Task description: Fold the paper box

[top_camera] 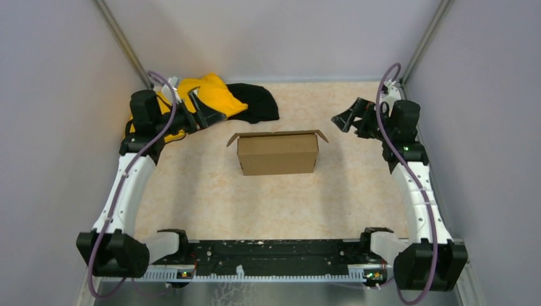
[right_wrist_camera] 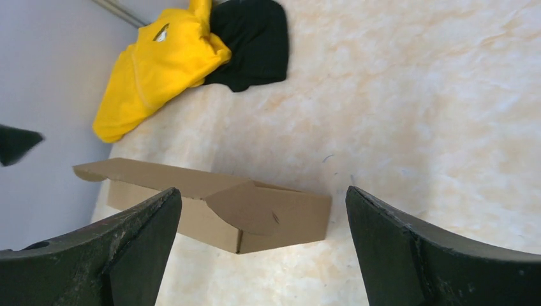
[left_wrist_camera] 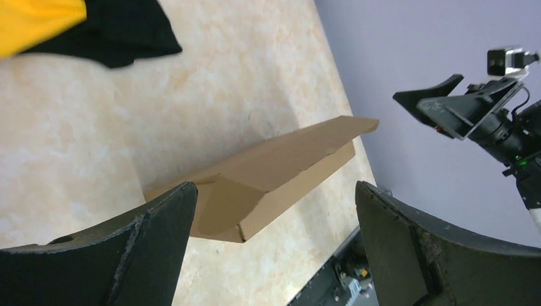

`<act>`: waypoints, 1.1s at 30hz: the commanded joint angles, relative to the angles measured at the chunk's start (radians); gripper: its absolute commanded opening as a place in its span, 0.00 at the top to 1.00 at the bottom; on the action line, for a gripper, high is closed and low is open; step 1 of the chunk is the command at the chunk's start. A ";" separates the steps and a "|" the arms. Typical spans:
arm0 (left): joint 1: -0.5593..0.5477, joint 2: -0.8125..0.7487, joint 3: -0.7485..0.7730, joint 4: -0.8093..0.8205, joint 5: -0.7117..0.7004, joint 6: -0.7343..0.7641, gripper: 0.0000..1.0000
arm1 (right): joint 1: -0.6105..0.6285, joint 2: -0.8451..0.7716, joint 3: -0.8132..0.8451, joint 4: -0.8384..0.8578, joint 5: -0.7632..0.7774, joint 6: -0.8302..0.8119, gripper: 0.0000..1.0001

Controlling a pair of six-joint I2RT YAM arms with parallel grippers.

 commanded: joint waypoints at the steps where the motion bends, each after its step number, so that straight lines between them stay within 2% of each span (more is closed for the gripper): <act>1: 0.006 -0.088 0.031 0.007 -0.092 0.035 0.01 | -0.010 -0.108 -0.036 0.031 0.138 -0.094 0.02; 8: 0.003 -0.167 0.042 -0.050 -0.133 0.101 0.01 | 0.013 -0.151 -0.008 -0.025 0.132 -0.164 0.05; 11: -0.019 -0.226 -0.003 -0.046 -0.166 0.150 0.01 | 0.106 -0.146 0.032 -0.090 0.164 -0.264 0.15; 14: -0.073 -0.292 -0.055 -0.016 -0.233 0.191 0.01 | 0.211 -0.155 0.058 -0.149 0.234 -0.361 0.16; 17: -0.212 -0.313 -0.072 -0.054 -0.412 0.256 0.01 | 0.288 -0.183 0.059 -0.187 0.300 -0.429 0.20; 20: -0.433 -0.311 -0.076 -0.103 -0.724 0.302 0.01 | 0.368 -0.215 0.059 -0.215 0.388 -0.496 0.26; 22: -0.529 -0.306 -0.078 -0.132 -0.900 0.324 0.01 | 0.403 -0.228 0.050 -0.219 0.416 -0.527 0.31; 26: -0.690 -0.322 -0.106 -0.151 -1.198 0.364 0.01 | 0.451 -0.215 0.039 -0.202 0.455 -0.571 0.33; 33: -0.710 -0.301 -0.141 -0.094 -1.187 0.423 0.02 | 0.456 -0.154 0.018 -0.129 0.488 -0.611 0.44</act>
